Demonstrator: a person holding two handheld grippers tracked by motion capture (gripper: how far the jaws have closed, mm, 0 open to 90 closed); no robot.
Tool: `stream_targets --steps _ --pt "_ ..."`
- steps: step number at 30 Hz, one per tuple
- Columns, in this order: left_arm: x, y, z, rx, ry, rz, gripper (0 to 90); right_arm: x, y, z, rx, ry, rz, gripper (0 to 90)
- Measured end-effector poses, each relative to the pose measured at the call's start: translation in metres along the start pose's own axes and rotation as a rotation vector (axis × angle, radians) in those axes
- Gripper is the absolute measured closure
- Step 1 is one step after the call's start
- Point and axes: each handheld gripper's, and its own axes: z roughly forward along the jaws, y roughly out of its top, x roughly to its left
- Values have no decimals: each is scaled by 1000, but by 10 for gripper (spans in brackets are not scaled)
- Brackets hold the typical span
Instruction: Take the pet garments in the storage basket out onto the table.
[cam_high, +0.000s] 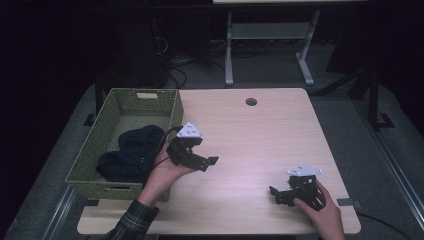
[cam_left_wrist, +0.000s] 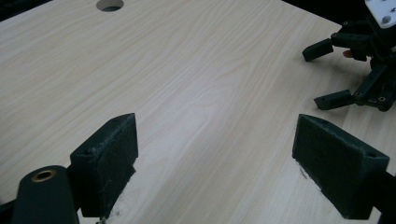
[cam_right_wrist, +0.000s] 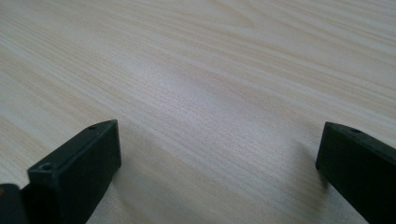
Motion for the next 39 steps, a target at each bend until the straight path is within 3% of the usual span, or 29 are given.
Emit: stream_targets --steps 5,16,39 --pt "7 -2 -10 -13 2 13 139 0 0 0 0 1 -1 0" --pt "23 -8 -28 -16 3 -16 137 0 0 0 0 2 0 0" --pt "52 -23 -60 -19 63 -39 142 0 0 0 0 2 3 0"
